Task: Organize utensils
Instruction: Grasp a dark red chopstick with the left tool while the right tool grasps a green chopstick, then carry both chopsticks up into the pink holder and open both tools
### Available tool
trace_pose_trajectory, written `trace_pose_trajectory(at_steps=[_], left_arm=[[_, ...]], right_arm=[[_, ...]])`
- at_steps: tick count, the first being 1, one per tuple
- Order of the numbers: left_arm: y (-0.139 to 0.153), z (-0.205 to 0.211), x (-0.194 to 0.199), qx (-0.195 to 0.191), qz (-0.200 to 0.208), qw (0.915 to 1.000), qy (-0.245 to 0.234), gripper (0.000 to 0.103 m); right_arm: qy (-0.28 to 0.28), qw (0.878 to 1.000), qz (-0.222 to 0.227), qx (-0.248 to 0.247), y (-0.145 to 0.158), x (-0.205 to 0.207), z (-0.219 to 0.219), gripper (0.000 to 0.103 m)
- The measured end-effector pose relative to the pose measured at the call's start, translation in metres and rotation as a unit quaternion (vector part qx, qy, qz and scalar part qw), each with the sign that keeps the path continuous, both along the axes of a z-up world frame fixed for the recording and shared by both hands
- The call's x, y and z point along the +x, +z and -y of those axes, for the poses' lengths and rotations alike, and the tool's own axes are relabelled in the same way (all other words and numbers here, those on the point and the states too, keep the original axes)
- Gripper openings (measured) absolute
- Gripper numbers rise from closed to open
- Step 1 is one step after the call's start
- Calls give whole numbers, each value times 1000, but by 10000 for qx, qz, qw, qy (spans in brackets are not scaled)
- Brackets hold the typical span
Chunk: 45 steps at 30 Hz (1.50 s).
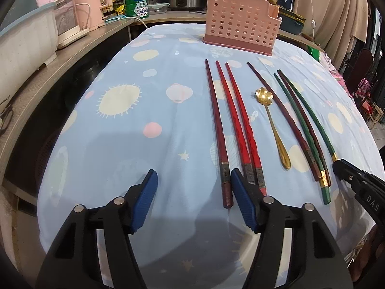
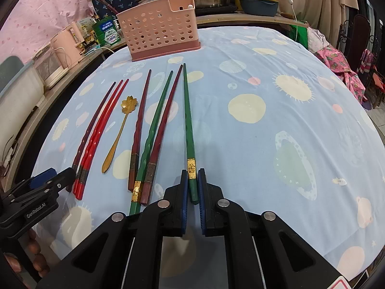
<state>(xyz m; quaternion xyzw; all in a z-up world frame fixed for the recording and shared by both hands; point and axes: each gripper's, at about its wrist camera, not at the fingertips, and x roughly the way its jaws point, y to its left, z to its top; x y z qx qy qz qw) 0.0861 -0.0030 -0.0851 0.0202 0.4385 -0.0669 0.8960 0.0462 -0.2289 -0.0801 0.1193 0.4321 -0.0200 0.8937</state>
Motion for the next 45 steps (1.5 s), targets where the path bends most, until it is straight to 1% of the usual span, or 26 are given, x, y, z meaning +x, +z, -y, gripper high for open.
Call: trace_pose_trajectory(at_steps=[3,5,6,8,9,11,13,21,27,34,41,45], left_arm=[[0,-1,-1,27,25,10000,3,50],[1,-2,-1,8,33,10000,-3,41],[1,-2,-1,-7,33,10000,-3,39],[1,-3,-1,-46,24,10000,-34,30],[2,-3,-1,-60,20,10000,-48,27],[2,-3,-2,-103,5,9999,-88,15],[2,-3,-2,-166,-20,9998,-117,9],[4,-6,-4,-294,-40,9995,-122,8],[16,-13,-7,-418,23,9991,-63,8],[40,-19,-11,-586,210,9981,-34,8],[66,-22,-11,-749,414,9963,-15,8],[84,-24,-8,-773,571,9954,39,8]], right_arm=[[0,10000,0,-1,0,0,0,8],[0,10000,1,0,0,0,0,8],[0,10000,1,1,0,0,0,8],[2,10000,2,1,0,0,0,8],[2,10000,1,3,0,0,0,8],[7,10000,7,22,0,0,0,8],[7,10000,11,34,0,-1,0,8],[46,10000,43,51,1,-5,-1,7],[26,9998,175,88,10,-10,2,7],[-53,9989,432,194,30,-15,9,7],[-175,9967,733,303,56,-19,21,7],[-248,9955,847,342,69,-18,28,7]])
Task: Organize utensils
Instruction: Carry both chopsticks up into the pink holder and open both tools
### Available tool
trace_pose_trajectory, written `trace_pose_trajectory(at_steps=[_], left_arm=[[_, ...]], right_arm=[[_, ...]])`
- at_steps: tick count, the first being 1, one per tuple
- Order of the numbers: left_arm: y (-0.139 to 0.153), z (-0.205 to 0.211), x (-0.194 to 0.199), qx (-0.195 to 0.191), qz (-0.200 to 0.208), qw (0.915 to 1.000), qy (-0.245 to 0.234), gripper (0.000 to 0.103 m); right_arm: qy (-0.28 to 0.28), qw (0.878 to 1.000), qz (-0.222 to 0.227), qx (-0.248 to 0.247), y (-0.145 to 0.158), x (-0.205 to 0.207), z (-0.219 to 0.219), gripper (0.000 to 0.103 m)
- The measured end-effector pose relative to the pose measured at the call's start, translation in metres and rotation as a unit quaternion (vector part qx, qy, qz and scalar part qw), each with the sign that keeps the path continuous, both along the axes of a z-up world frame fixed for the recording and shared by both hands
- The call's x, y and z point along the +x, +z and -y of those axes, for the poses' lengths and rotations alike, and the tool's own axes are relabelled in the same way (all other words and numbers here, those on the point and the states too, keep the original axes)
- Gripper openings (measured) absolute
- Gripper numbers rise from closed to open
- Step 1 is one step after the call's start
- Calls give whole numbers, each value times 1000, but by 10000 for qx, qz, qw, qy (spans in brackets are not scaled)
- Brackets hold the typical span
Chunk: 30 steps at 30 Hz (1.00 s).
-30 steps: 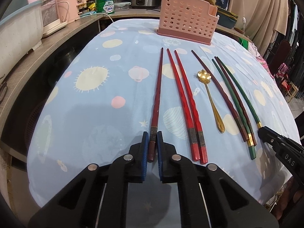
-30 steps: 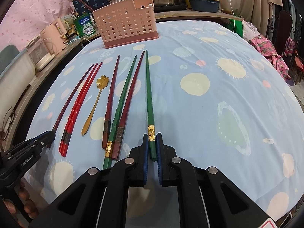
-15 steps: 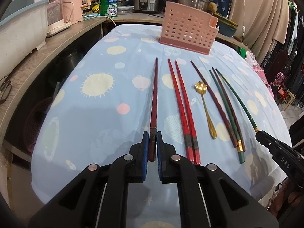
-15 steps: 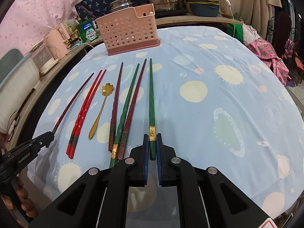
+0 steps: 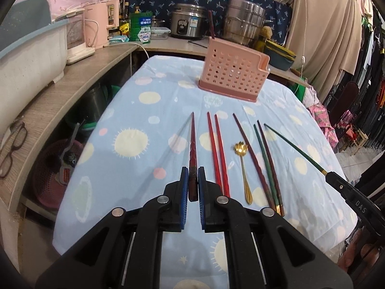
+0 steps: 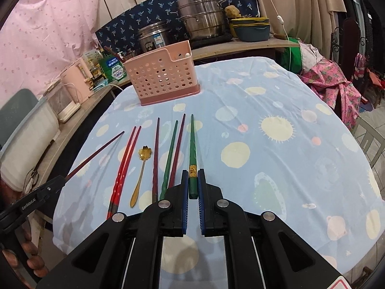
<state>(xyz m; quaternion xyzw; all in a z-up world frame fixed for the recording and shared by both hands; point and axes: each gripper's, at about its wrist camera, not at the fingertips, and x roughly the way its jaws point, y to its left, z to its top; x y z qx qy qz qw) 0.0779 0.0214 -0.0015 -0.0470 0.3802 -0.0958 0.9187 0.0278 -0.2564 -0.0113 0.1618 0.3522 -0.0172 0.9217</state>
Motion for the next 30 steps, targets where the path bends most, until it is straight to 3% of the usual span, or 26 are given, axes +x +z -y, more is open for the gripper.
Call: trace_pose_trajectory(at_steps=[30], left_arm=[[105,-1,67,-231,946,9951,168,7]], right_arm=[[-178,9949,950,282,98,52,40,7]])
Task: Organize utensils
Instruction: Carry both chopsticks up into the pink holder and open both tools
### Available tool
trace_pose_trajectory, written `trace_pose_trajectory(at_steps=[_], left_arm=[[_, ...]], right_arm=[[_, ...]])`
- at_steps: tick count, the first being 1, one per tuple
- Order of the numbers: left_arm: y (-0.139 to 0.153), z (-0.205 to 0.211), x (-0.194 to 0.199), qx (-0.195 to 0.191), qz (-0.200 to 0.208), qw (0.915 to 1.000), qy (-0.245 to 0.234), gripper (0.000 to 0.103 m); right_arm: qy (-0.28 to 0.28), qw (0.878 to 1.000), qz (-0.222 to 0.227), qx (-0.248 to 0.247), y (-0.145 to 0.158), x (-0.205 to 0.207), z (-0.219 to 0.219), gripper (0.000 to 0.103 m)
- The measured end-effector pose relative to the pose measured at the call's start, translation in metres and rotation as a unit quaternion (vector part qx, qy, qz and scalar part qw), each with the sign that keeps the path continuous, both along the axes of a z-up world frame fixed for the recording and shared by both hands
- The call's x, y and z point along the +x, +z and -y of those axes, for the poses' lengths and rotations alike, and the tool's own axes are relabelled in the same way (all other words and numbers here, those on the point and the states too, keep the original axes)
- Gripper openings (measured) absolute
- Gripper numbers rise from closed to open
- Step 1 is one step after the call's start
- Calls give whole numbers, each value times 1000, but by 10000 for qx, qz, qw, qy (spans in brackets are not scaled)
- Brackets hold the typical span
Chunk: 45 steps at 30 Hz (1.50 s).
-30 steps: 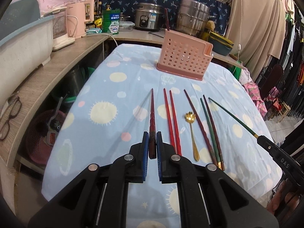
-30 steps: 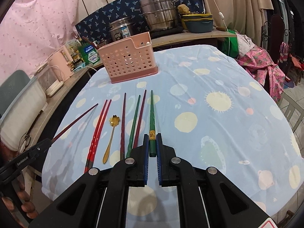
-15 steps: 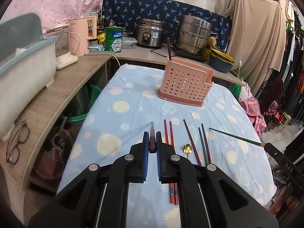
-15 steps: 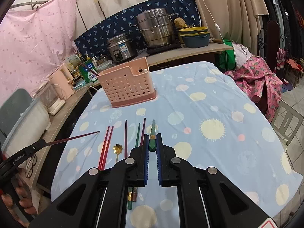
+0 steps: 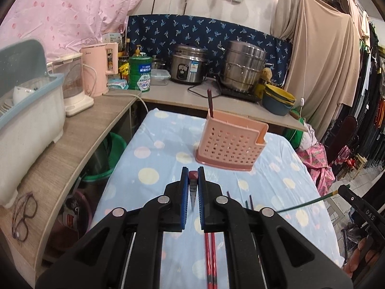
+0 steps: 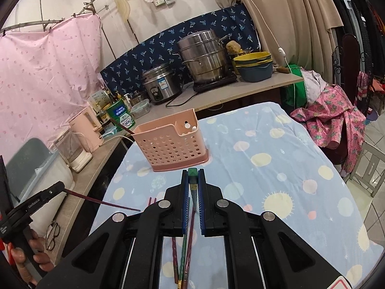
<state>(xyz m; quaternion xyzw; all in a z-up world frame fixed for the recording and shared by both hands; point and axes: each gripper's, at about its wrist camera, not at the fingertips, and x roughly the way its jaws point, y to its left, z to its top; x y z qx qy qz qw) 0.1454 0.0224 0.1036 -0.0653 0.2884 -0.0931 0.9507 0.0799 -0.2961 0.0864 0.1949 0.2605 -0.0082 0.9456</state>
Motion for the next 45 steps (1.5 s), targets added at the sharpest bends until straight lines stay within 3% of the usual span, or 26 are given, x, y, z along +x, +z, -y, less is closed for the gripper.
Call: trace_pose_trajectory(at_steps=[10,17,27,33,38,45], left_arm=[[33,10,27,-56,290,9995,-112,7],[68,22,46,-117,702,9974,-143,7],[124,36,78,-334,1862,9819,43,7],[134,43,113,-408,2093,9769,124,7],[127,52,137,-443,2075,9772,115,7],[106,67,168,-319,1882,9816,10,7]], right_arm=[[35,9996,251,-82,27,22,-1,7],[-19,9980,635,-44,55,46,2,7],[-137,9872,1568,254,94,93,13,7],[-289,9787,1985,429,105,128,13,7],[-344,9803,1899,409,99,163,12,7],[-254,9892,1331,556,66,200,17,7]])
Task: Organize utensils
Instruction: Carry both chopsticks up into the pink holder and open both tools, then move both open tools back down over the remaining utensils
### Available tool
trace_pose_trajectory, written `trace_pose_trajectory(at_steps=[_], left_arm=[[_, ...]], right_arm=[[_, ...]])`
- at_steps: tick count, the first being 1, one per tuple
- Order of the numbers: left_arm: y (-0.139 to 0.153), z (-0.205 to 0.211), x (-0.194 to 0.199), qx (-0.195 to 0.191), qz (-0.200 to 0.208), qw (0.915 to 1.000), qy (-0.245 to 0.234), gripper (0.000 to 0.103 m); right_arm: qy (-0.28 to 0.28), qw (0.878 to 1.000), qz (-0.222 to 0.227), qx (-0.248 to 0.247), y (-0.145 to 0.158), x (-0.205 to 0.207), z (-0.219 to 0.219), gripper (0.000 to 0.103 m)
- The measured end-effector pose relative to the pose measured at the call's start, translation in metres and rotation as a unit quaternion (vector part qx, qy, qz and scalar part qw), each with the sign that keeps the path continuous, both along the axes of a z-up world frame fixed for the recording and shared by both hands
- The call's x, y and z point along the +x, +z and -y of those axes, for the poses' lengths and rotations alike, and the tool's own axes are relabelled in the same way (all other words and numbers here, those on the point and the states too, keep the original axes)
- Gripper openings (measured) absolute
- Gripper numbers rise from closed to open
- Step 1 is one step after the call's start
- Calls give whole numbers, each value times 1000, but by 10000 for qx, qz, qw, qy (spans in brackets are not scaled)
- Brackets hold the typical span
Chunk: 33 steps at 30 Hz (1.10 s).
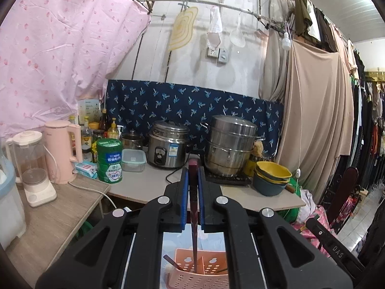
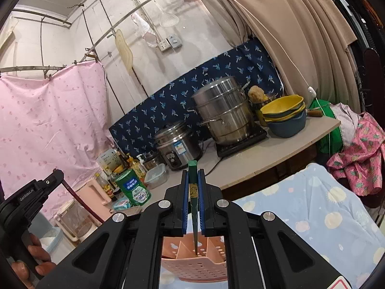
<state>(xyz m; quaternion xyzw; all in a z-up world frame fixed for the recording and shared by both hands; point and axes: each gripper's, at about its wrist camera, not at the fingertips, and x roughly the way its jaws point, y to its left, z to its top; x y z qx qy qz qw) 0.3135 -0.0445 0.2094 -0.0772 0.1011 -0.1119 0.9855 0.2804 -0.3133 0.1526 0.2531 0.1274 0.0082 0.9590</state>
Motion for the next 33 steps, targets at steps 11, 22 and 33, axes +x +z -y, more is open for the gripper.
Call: trace_pose_trajectory(at_steps=[11,22,33], left_arm=[[-37,5,19,130,-512,9986,-51,8],[-35,-3,1,108,-609,9981,66,35],[-52,-17,-40,163,-994,9949,48,51]], right_arm=[[200,9987,-457,-68,-36,13,-6,8],[151,9991,-330,-201,-27,-9,-15,26],[381,9982,-403,-215,-30,-54,-28,26]])
